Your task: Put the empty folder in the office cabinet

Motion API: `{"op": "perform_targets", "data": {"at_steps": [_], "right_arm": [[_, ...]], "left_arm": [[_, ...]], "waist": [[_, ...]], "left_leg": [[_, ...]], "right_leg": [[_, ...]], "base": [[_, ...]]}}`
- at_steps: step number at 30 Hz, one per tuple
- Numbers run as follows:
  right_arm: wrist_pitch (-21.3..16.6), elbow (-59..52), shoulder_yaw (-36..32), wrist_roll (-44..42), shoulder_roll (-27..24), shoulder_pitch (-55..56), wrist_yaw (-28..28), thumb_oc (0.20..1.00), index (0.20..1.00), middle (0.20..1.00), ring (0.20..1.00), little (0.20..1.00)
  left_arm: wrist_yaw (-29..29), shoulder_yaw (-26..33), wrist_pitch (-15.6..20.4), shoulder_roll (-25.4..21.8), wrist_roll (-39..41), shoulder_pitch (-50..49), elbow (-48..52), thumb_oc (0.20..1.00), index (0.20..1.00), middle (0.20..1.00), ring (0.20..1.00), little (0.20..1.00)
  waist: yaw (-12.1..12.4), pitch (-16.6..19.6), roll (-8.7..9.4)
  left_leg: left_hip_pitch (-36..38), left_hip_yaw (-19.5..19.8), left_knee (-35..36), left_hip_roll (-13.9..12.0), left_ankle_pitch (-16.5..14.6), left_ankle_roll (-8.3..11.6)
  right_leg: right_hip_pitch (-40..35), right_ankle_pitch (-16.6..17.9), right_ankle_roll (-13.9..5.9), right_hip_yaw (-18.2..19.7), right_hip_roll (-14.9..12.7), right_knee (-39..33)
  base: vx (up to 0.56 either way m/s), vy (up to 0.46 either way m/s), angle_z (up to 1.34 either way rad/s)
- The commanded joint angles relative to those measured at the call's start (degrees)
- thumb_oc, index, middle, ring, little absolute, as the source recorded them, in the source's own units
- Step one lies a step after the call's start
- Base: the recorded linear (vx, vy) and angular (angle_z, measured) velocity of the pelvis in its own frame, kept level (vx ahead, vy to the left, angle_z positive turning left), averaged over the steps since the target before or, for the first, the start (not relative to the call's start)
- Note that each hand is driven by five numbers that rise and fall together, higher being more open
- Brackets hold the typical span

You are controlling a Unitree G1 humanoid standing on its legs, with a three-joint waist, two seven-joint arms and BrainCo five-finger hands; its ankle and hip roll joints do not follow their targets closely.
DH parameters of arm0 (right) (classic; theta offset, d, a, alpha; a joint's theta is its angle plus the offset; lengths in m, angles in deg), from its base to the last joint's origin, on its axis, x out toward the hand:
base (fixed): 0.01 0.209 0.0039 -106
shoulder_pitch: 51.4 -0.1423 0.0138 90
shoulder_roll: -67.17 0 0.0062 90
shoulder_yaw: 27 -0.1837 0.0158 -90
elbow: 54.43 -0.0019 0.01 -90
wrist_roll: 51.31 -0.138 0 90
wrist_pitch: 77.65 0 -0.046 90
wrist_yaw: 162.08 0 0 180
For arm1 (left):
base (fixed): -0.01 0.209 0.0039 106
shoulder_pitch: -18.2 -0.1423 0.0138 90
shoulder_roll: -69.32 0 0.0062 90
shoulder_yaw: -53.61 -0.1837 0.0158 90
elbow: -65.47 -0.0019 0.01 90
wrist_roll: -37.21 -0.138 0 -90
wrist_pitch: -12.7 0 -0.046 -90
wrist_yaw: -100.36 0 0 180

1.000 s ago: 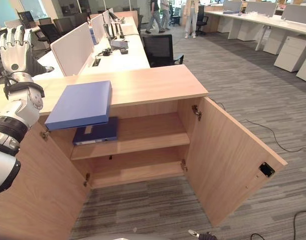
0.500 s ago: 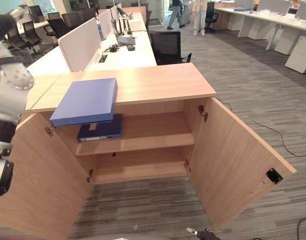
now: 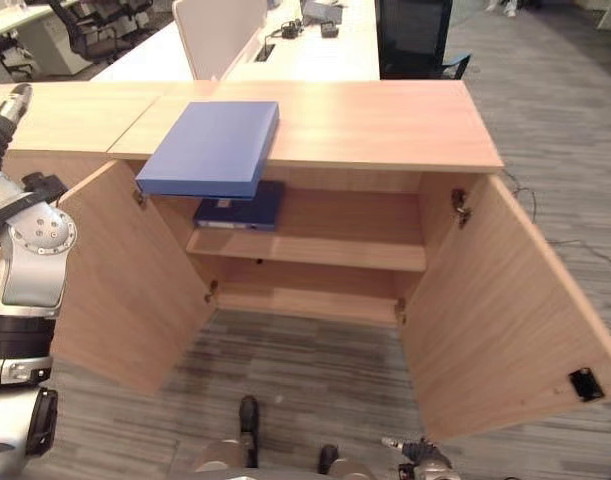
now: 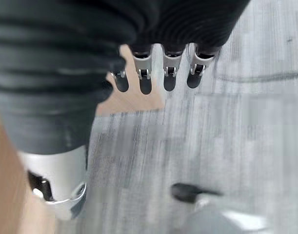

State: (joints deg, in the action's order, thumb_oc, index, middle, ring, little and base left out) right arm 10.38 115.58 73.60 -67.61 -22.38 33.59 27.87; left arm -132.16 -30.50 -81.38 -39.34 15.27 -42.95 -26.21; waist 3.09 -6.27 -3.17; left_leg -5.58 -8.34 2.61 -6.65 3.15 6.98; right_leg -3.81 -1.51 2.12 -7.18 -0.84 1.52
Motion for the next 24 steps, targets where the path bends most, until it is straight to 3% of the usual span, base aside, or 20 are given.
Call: {"op": "perform_targets", "data": {"at_steps": [1,8,12,16,18,20,23,24], "right_arm": [[-0.42,0.16,0.39,1.33,1.44,0.29,-0.52,1.000,1.000,1.000,1.000,1.000],[-0.03,-0.94,-0.44,2.15,2.83,1.53,-1.63,1.000,1.000,1.000,1.000,1.000],[0.03,-1.58,-1.34,1.94,3.10,2.20,-2.15,1.000,1.000,1.000,1.000,1.000],[0.02,-2.36,-2.04,1.21,2.81,2.49,-2.58,1.000,1.000,1.000,1.000,1.000],[-0.11,-2.47,-2.03,1.01,2.97,2.56,-2.53,1.000,1.000,1.000,1.000,1.000],[-0.17,-2.51,-1.86,1.22,3.06,2.70,-2.60,1.000,1.000,1.000,1.000,1.000],[-0.19,-2.76,-1.36,1.34,3.27,2.08,-2.47,1.000,1.000,1.000,1.000,1.000],[-0.24,-3.02,-1.18,1.17,3.37,1.73,-2.34,1.000,1.000,1.000,1.000,1.000]], "left_arm": [[0.02,3.68,2.40,-5.43,-4.06,-0.64,3.70,1.000,1.000,1.000,1.000,1.000],[-0.32,7.97,3.64,-5.28,-3.95,-5.42,9.00,1.000,1.000,1.000,1.000,1.000],[0.60,7.62,3.75,-4.54,-3.77,-6.22,10.05,1.000,1.000,1.000,1.000,1.000],[2.11,6.82,4.16,-4.07,-4.23,-6.83,12.01,1.000,1.000,1.000,1.000,1.000],[2.77,6.68,4.33,-3.63,-4.26,-7.71,12.75,1.000,1.000,1.000,1.000,1.000],[4.53,6.71,5.17,-3.09,-4.85,-9.47,14.19,1.000,1.000,1.000,1.000,1.000],[5.83,6.11,6.61,-2.67,-4.88,-11.17,14.89,1.000,1.000,1.000,1.000,1.000],[5.79,5.75,6.89,-2.47,-4.74,-11.31,14.95,1.000,1.000,1.000,1.000,1.000]], "waist": [[-0.89,5.26,2.64],[0.40,7.47,3.18],[0.55,8.48,3.32],[0.11,6.83,1.92],[0.07,5.93,1.26],[-0.44,4.99,0.91],[-1.33,3.52,0.07],[-1.82,2.70,-0.09]], "left_leg": [[-2.52,0.18,-2.26,4.36,3.90,-3.79],[0.01,-0.80,-2.45,8.14,-0.50,-6.72],[1.75,-0.49,-1.85,10.28,-2.27,-8.22],[6.71,0.71,1.03,12.53,-3.42,-10.55],[8.66,0.71,1.85,12.34,-4.08,-10.87],[10.41,0.69,2.27,11.97,-4.87,-10.75],[11.87,1.58,2.39,10.78,-5.43,-10.02],[12.28,1.95,2.39,10.39,-5.32,-9.81]], "right_leg": [[-9.94,-6.13,-6.82,-0.21,-4.95,-2.31],[-9.35,-3.90,-10.17,0.45,-9.86,-1.10],[-8.61,-0.29,-11.76,0.10,-12.04,1.57],[-3.08,6.81,-10.91,-0.16,-13.97,15.84],[-0.70,6.84,-10.16,-2.55,-14.59,19.64],[1.49,4.45,-9.44,-4.96,-14.56,20.18],[4.28,0.23,-8.84,-5.78,-12.08,14.66],[5.74,1.54,-9.03,-5.28,-11.01,11.81]], "base": [[0.27,0.207,-0.03],[0.19,0.203,-0.07],[0.13,0.170,0.10],[0.09,0.240,-0.02],[0.09,0.149,-0.12],[0.10,0.033,-0.18],[0.08,-0.065,-0.04],[0.05,-0.110,0.15]]}}
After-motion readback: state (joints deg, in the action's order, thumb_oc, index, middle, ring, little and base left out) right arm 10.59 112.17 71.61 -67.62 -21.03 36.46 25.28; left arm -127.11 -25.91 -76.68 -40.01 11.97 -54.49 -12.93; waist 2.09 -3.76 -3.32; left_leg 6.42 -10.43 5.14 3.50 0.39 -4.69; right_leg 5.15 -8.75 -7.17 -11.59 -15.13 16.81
